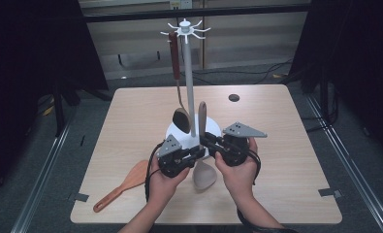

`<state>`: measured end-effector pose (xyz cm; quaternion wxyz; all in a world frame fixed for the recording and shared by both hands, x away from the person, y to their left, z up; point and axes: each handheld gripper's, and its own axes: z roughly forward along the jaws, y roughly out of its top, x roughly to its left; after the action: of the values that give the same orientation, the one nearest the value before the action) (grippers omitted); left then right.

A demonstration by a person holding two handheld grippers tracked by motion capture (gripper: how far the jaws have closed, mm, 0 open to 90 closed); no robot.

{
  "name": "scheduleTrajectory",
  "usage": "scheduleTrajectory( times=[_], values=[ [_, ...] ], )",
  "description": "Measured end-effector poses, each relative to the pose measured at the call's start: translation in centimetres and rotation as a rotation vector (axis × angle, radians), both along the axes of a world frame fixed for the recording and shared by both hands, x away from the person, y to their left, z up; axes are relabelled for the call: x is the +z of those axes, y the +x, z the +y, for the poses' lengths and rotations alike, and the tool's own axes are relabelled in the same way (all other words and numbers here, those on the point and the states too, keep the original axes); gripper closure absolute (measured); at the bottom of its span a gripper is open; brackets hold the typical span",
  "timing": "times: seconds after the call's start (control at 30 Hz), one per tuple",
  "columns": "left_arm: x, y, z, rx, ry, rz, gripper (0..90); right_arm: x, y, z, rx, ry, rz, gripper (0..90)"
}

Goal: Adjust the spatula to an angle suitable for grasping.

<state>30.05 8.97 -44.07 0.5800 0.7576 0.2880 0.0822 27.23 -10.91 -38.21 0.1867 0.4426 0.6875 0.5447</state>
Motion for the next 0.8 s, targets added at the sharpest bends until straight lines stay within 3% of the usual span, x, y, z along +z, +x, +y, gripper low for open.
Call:
scheduleTrajectory(
  times=[0.27,0.33,0.37,0.4,0.5,0.57,0.8],
  values=[
    [0.1,0.0,-0.1,-0.026,0.011,0.015,79.8,-0.1,0.1,0.0,-0.002,-0.010,-0.016,72.6],
    [0.0,0.0,0.1,-0.030,0.025,0.025,79.8,-0.1,0.2,-0.1,-0.011,-0.014,-0.021,66.4],
    [-0.1,0.1,0.0,-0.034,0.005,0.026,79.8,0.0,0.2,-0.3,-0.016,-0.010,-0.023,62.0],
    [0.0,0.1,0.1,-0.025,0.023,0.032,79.8,0.0,0.2,-0.4,-0.017,-0.009,-0.025,59.4],
    [0.1,0.2,0.2,-0.040,0.000,0.032,79.9,0.0,0.2,-0.9,-0.030,-0.008,-0.029,49.3],
    [0.3,0.2,0.2,-0.036,0.012,0.036,79.9,-0.2,0.1,-1.4,-0.042,-0.005,-0.033,43.2],
    [1.0,0.5,0.6,-0.057,-0.012,0.032,79.9,-1.7,-0.1,-3.7,-0.080,-0.041,-0.011,28.1]
  ],
)
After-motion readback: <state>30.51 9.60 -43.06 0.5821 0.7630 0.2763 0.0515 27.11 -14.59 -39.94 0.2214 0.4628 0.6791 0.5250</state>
